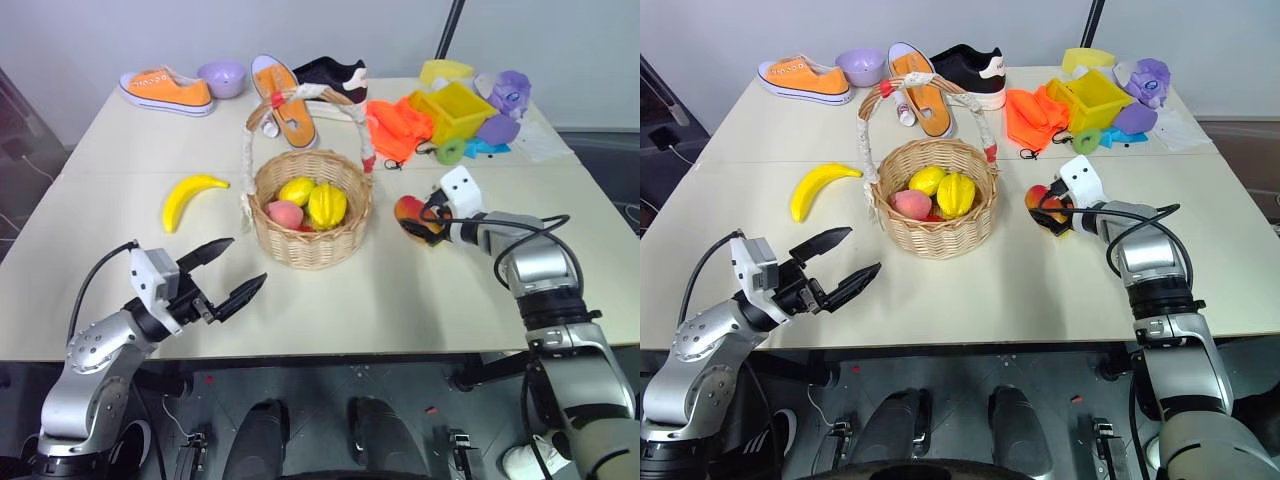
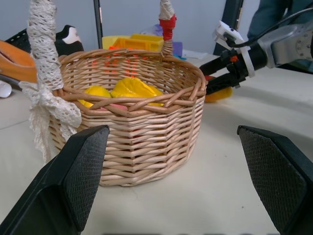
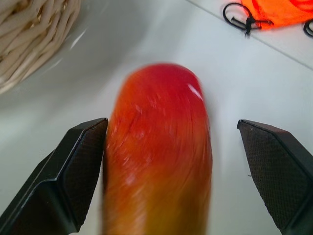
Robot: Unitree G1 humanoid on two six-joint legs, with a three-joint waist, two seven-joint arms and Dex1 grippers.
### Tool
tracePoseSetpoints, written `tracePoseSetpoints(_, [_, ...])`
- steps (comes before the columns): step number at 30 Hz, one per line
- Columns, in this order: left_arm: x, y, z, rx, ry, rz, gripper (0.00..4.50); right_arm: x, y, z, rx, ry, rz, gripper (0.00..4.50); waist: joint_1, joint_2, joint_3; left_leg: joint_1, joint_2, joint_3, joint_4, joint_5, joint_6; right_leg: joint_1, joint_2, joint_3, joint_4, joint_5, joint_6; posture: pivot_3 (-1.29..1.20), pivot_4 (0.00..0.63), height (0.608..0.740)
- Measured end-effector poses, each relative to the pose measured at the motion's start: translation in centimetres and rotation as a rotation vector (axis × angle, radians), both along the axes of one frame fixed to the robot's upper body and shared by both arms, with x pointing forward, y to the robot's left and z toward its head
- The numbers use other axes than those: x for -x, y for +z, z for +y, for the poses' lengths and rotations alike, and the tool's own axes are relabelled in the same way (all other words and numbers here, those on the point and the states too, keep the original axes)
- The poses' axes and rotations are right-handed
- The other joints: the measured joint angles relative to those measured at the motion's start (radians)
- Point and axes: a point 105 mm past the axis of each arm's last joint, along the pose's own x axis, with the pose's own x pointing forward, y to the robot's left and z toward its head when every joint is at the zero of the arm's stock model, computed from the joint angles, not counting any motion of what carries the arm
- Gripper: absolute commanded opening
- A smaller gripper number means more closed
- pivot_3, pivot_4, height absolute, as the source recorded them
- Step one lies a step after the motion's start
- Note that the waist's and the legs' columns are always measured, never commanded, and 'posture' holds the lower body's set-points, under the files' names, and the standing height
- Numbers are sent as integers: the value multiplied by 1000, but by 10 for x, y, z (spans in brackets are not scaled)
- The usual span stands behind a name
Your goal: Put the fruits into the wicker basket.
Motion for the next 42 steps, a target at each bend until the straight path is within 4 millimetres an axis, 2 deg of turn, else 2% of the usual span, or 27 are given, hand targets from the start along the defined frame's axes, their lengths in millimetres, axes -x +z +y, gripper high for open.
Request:
tracePoseSetpoints(4, [0, 1, 0, -5, -2, -5, 4500, -1, -11, 1, -10, -1, 38, 4417, -1, 0, 0, 0, 0, 0, 0, 0, 0, 0, 0, 0, 0, 0, 0, 0, 150, 740])
tracePoseSetpoints(8, [1, 4, -1, -10, -9, -14, 4500, -4, -13, -1, -12, -14, 50, 4417, -2, 0, 0, 0, 0, 0, 0, 0, 0, 0, 0, 0, 0, 0, 0, 0, 150, 740])
tracePoseSetpoints(10, [1, 4, -1, -11, -9, -13, 4500, -5, -12, -2, -18, -19, 44, 3917, -2, 0, 0, 0, 0, 0, 0, 0, 0, 0, 0, 0, 0, 0, 0, 0, 150, 740])
tracePoseSetpoints(13, [1, 4, -1, -11, -9, -13, 4500, -6, -13, 3, -28, -10, 39, 2760, -2, 0, 0, 0, 0, 0, 0, 0, 0, 0, 0, 0, 0, 0, 0, 0, 150, 740])
tracePoseSetpoints(21, [0, 6, -2, -11, -11, -22, 4500, 0, -5, 4, -52, -1, 2, 2760, 1, 0, 0, 0, 0, 0, 0, 0, 0, 0, 0, 0, 0, 0, 0, 0, 150, 740])
tracePoseSetpoints(26, [-1, 8, 0, 0, -4, -27, 4500, 17, 3, 1, -100, 0, -29, 2760, 2, 0, 0, 0, 0, 0, 0, 0, 0, 0, 0, 0, 0, 0, 0, 0, 150, 740])
tracePoseSetpoints(31, [-4, 10, 7, 13, 32, -30, 4500, 43, 12, -3, -172, -18, -47, 2760, 2, 0, 0, 0, 0, 0, 0, 0, 0, 0, 0, 0, 0, 0, 0, 0, 150, 740])
tracePoseSetpoints(34, [-6, 9, 11, 19, 47, -23, 4500, 65, 26, 6, -236, 28, -60, 2760, -1, 0, 0, 0, 0, 0, 0, 0, 0, 0, 0, 0, 0, 0, 0, 0, 150, 740])
tracePoseSetpoints(38, [-8, 8, 13, 24, 54, -18, 4500, 101, 51, 44, -261, 256, -62, 2760, -2, 0, 0, 0, 1, -1, 0, 0, 0, 0, 0, 0, 0, 0, 0, 0, 150, 740])
tracePoseSetpoints(42, [-13, 11, 16, 30, 67, -26, 4500, 110, 78, 84, -248, 434, -115, 2760, -3, 0, 0, 0, 1, -1, 1, 0, 0, 0, 0, 0, 0, 0, -1, 0, 150, 740])
